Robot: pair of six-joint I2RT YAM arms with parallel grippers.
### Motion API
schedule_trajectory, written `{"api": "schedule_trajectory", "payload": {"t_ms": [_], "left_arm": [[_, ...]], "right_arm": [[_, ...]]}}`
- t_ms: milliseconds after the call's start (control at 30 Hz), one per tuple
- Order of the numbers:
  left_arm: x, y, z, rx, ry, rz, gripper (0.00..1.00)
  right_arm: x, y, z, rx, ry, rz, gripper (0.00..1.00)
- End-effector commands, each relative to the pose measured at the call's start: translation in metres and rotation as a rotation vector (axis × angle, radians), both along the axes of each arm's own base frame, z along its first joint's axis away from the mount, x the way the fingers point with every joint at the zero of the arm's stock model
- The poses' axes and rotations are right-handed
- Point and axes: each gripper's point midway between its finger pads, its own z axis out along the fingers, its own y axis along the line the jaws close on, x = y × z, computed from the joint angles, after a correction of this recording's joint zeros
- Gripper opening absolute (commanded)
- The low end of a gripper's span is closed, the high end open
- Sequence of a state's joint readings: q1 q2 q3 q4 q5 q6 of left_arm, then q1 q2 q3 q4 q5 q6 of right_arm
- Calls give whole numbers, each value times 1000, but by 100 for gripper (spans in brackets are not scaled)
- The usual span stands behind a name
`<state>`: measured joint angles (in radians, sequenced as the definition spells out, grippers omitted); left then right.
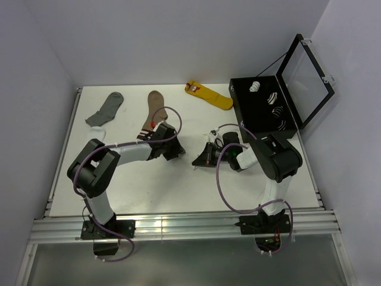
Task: Roll the socks
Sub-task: Roll the sock at the center of the board.
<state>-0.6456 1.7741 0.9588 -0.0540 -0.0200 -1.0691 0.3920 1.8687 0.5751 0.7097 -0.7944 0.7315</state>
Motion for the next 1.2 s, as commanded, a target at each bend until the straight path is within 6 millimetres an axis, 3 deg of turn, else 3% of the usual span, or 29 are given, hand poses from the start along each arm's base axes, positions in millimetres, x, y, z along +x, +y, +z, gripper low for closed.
{"api": "schedule_trajectory", "payload": {"t_ms": [0,233,333,367,500,567,633,667,767,1167], "left_arm": [[-10,6,-20,74,68,-7,47],[-16,5,-30,95,106,-22,22],[-17,5,-32,105,114,-31,3],[-17,6,-33,113,120,-31,0],[-18,7,-32,140,129,-61,0],[-18,8,-31,162,137,-75,0],[-20,10,-30,181,137,-96,0],[-21,12,-30,199,143,-112,0],[-23,15,-28,224,154,-137,0],[-44,36,-19,285,206,-263,0]], "right_arm": [[4,-8,-9,-47,0,-29,0],[8,-10,-5,-78,-25,-30,1],[10,-12,0,-105,-57,-32,8],[10,-12,1,-119,-68,-31,16],[10,-18,12,-218,-161,-20,36],[16,-20,30,-273,-254,-45,44],[14,-24,33,-375,-324,-42,49],[15,-25,45,-410,-381,-40,52],[13,-17,65,-508,-531,-32,54],[-17,29,73,-724,-869,67,59]]}}
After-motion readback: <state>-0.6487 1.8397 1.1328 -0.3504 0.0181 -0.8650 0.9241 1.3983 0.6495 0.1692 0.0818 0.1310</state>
